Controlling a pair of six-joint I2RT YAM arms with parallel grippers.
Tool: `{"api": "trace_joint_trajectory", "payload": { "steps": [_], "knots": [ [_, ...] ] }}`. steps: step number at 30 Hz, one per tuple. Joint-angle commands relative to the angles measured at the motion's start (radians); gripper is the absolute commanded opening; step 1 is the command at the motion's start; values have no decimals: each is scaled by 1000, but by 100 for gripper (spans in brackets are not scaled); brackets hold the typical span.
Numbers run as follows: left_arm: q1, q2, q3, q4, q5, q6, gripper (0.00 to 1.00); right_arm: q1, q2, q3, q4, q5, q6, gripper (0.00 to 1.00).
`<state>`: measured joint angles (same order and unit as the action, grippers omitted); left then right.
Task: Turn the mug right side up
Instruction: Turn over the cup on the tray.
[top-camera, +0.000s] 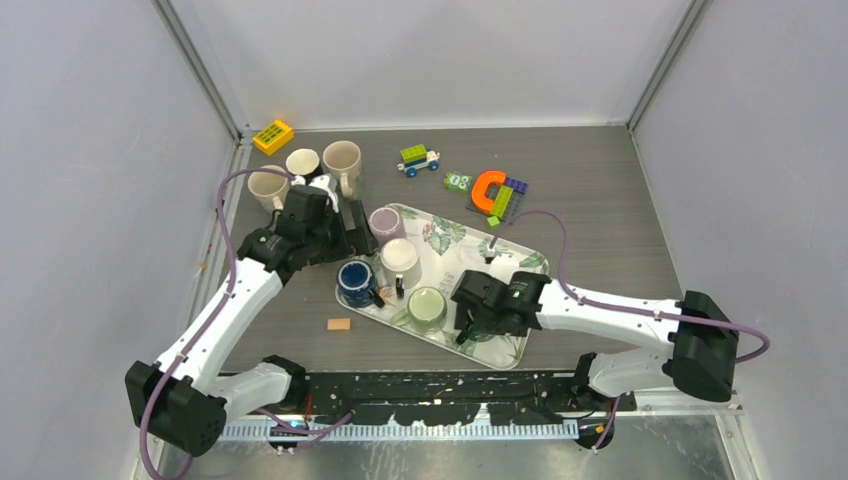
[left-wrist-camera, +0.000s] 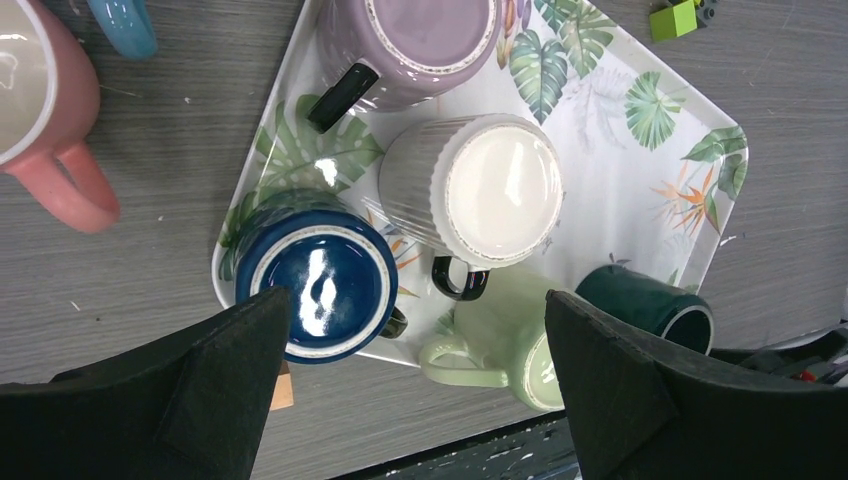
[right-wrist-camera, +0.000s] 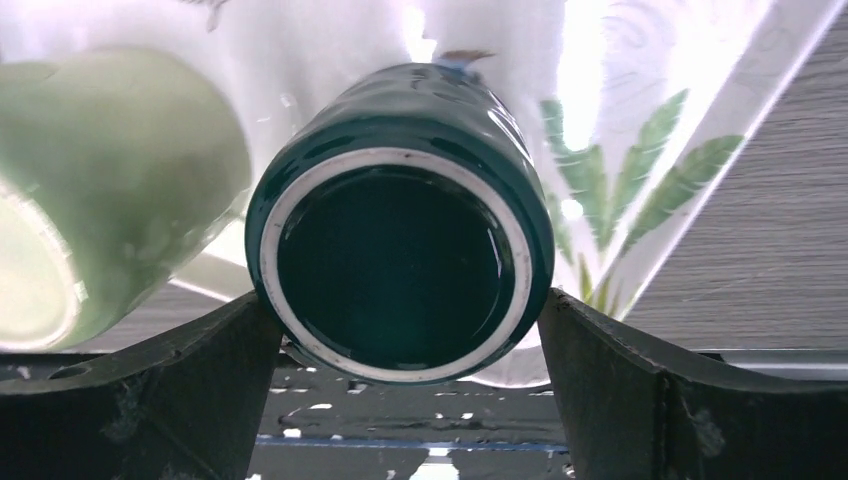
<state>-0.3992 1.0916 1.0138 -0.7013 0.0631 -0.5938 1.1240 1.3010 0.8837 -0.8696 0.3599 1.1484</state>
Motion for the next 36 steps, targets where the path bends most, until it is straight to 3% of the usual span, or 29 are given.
{"api": "trace_joint_trajectory", "payload": {
  "steps": [1,11,18,36],
  "knots": [
    [-4,-10,35,-4,-21,12,100,-73,-76,-46,26,-6,-32,100],
    [-4,-3,16,19,-13,7,100,-223,-75,-3,39,0,-253,100],
    [-4,5,17,25,-2,22,100,-289,-55,10,97,-20,-323,100],
    [-4,-17,22,22,7,58,100,-295,-27,32,91,-69,-288,100]
  ]
}}
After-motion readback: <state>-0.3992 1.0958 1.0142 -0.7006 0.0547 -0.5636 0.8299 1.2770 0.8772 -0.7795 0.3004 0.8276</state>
